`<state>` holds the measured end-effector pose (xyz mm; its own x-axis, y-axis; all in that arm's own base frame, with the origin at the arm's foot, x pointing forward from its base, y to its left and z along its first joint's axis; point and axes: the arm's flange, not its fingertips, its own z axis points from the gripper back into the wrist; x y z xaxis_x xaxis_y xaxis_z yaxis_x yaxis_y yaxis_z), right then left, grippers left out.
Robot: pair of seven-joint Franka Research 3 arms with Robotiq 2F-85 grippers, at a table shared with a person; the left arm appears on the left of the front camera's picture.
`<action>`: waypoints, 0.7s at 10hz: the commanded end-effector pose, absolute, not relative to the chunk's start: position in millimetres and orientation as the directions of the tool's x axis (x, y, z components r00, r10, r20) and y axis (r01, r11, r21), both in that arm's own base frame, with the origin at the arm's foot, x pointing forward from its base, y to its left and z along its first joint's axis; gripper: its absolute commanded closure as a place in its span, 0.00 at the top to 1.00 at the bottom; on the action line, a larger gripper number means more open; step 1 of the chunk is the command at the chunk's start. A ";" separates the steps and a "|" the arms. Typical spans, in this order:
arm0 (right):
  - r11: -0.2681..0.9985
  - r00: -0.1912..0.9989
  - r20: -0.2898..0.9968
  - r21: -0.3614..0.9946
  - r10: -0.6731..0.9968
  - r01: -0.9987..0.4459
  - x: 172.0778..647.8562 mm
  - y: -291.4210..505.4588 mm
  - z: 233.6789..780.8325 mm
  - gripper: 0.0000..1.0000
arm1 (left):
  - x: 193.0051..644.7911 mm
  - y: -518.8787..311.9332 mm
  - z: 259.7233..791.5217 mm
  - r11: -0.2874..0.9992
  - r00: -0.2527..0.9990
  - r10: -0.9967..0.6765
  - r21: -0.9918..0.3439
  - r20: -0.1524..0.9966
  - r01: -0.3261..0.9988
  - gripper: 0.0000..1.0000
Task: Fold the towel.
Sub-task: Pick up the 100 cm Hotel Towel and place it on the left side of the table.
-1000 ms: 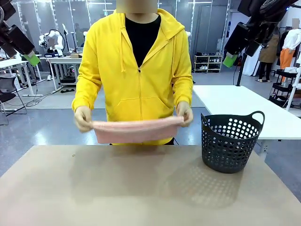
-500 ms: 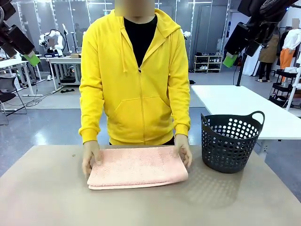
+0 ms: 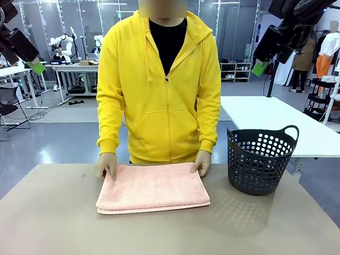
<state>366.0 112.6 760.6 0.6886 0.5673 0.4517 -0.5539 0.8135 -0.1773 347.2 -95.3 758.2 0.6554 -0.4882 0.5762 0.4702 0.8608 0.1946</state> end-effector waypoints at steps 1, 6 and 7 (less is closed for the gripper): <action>0.812 0.691 0.445 -0.178 0.570 -0.555 365.7 111.3 761.0 1.00 | 347.0 -95.4 761.3 0.863 0.665 -0.485 0.186 0.569 0.470 1.00; 0.812 0.691 0.445 -0.178 0.570 -0.555 365.7 111.3 761.0 1.00 | 347.0 -95.4 761.3 0.863 0.665 -0.485 0.186 0.569 0.470 1.00; 0.812 0.691 0.445 -0.178 0.570 -0.555 365.7 111.3 761.0 1.00 | 347.0 -95.4 761.3 0.863 0.665 -0.485 0.186 0.569 0.470 1.00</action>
<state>365.9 113.0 760.6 0.6879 0.5681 0.4518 -0.5549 0.8128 -0.1771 347.2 -95.3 758.2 0.6554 -0.4883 0.5762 0.4702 0.8608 0.1946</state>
